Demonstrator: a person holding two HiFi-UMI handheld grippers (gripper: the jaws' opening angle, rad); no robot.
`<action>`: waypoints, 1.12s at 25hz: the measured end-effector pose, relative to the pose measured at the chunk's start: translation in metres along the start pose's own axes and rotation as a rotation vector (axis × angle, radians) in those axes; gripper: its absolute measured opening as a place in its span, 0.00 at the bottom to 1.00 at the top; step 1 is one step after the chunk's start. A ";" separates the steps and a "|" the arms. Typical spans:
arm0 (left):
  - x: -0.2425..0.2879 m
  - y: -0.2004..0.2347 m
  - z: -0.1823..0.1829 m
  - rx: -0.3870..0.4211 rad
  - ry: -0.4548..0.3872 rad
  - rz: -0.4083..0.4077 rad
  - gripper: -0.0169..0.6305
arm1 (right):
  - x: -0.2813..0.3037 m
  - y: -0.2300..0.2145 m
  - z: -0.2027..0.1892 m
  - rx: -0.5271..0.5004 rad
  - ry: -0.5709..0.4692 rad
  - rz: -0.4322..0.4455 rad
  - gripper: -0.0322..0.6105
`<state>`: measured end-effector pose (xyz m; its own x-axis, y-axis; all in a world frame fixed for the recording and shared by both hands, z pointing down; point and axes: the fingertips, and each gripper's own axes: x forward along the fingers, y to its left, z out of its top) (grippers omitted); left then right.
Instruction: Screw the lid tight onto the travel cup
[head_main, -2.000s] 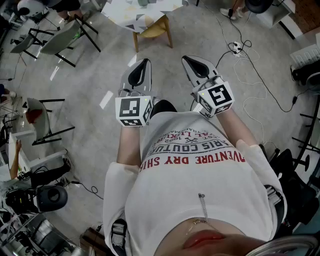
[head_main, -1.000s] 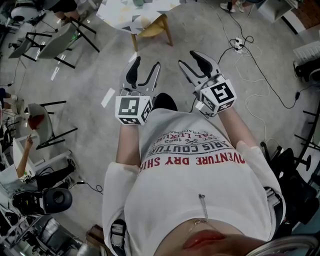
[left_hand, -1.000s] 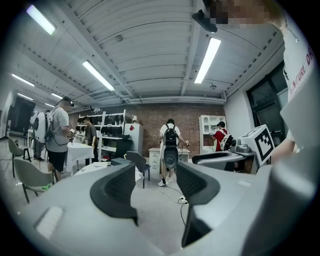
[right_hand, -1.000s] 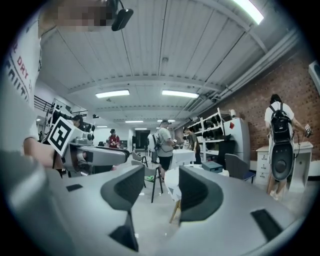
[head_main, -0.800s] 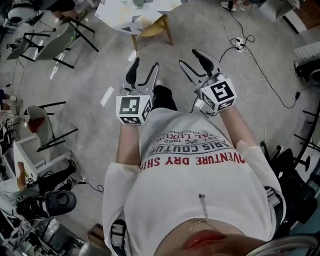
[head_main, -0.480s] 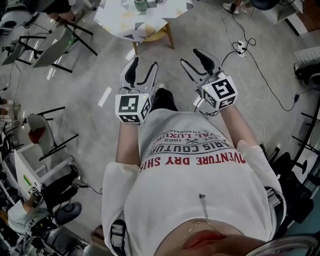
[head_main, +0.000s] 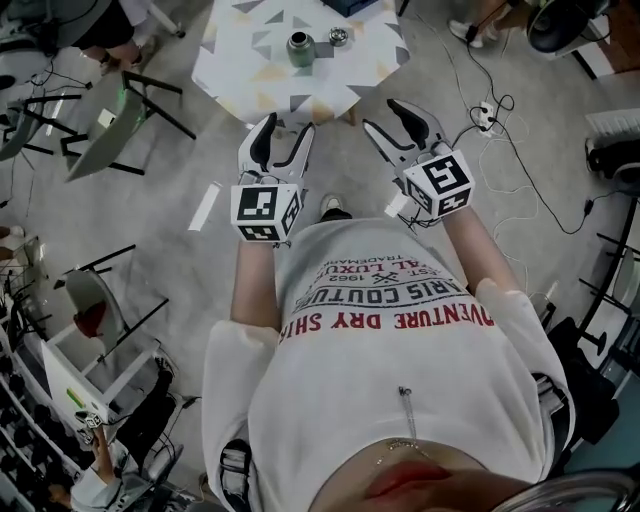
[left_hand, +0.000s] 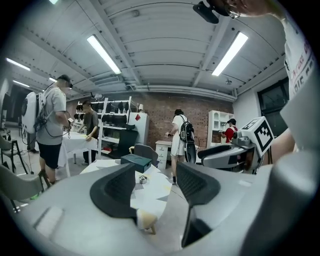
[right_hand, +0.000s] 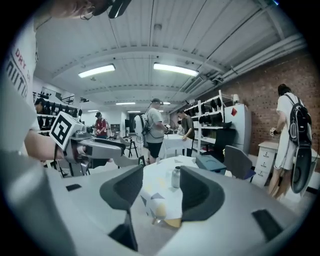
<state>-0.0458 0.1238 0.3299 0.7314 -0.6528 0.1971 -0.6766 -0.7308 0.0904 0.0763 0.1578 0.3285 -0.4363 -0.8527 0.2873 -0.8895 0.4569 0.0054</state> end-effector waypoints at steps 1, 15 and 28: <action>0.009 0.012 0.002 0.000 0.004 -0.001 0.41 | 0.013 -0.006 0.004 0.002 0.002 -0.005 0.36; 0.110 0.097 -0.017 -0.026 0.066 0.055 0.43 | 0.147 -0.079 0.002 -0.031 0.115 0.060 0.36; 0.206 0.130 -0.056 -0.002 0.153 0.151 0.52 | 0.254 -0.172 -0.043 -0.077 0.332 0.298 0.36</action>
<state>0.0123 -0.0947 0.4365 0.6008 -0.7166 0.3542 -0.7775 -0.6269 0.0504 0.1247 -0.1268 0.4416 -0.5935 -0.5594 0.5787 -0.7133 0.6986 -0.0563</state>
